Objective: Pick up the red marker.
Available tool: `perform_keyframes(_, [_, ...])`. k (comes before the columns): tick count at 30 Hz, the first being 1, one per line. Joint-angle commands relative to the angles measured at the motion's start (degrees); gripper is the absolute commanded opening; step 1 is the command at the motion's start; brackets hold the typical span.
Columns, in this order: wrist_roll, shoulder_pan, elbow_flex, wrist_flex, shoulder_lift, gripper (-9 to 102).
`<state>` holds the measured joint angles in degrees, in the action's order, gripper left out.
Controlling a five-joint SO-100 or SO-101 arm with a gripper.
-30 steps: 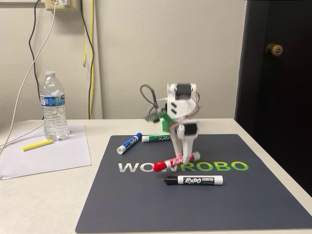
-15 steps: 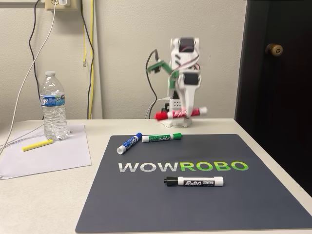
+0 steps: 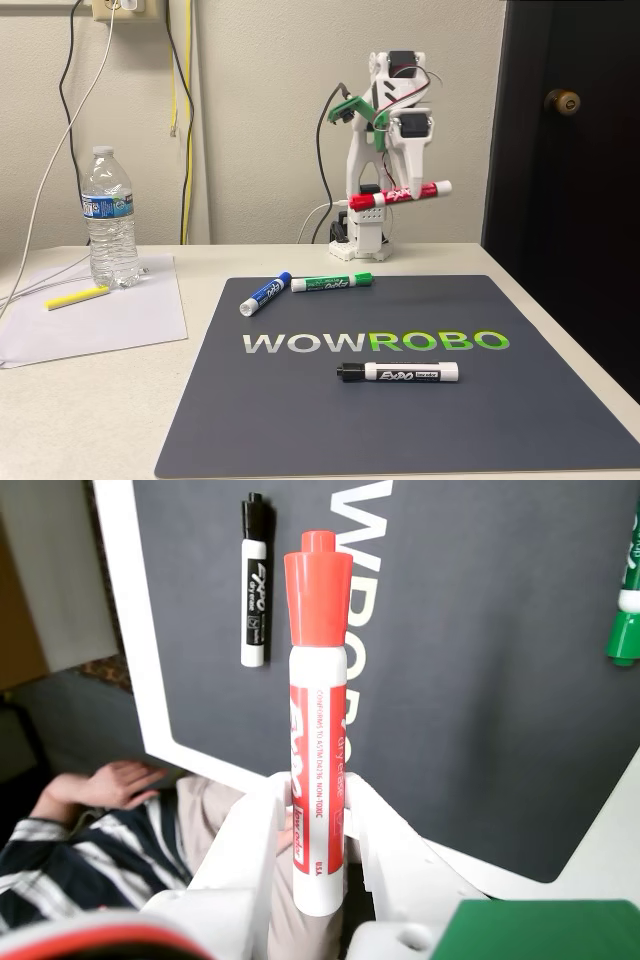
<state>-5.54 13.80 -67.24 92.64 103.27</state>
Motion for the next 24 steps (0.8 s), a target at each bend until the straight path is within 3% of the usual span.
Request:
perform_keyframes(1, [1.8,-3.3,-18.1,-14.0,16.3,0])
perform_keyframes(12, [6.1,-9.3,-48.9,-39.7,38.6,0])
perform_keyframes(24, [6.1,-9.7,-49.0,-44.2,36.2,0])
